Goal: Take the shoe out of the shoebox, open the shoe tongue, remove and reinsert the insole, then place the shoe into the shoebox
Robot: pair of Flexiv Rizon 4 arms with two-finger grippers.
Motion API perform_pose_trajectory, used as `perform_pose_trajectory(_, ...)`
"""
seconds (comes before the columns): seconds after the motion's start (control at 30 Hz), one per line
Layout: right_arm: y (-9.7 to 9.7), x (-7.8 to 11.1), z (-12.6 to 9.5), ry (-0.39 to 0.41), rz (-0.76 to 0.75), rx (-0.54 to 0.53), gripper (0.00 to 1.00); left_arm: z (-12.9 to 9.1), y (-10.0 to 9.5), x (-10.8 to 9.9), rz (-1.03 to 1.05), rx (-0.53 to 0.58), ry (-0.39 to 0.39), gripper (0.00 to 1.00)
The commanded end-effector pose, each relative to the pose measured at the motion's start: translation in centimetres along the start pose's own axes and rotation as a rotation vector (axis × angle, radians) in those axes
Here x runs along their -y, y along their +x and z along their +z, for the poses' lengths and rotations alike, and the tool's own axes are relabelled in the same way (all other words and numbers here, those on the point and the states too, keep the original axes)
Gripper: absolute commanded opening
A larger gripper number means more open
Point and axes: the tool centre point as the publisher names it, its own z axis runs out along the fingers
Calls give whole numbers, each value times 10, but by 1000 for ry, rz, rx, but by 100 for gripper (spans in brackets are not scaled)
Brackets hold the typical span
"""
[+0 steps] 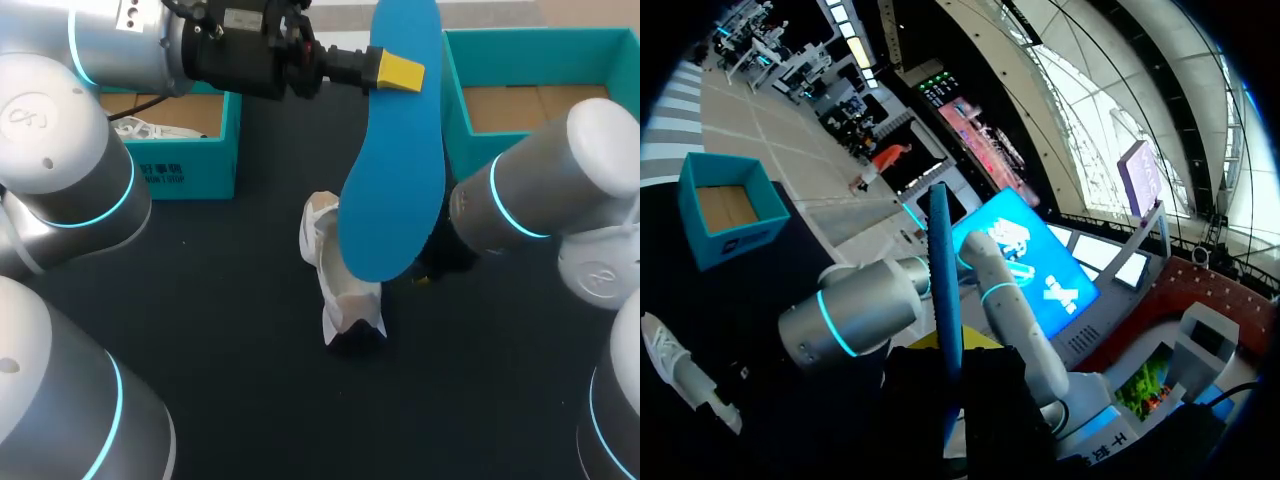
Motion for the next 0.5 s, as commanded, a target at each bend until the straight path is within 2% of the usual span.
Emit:
perform_pose_trajectory(0.03, 0, 2, -3, 6, -2, -20, 100, 0, 0, -1, -1, 1, 1, 0)
perform_pose_trajectory(0.4, 9, 1, -45, 43, 55, -171, 100, 0, 0, -1, -1, 1, 1, 0)
perform_pose_trajectory(0.5, 11, 1, -55, 59, 78, -260, 100, 0, 0, -1, -1, 1, 1, 0)
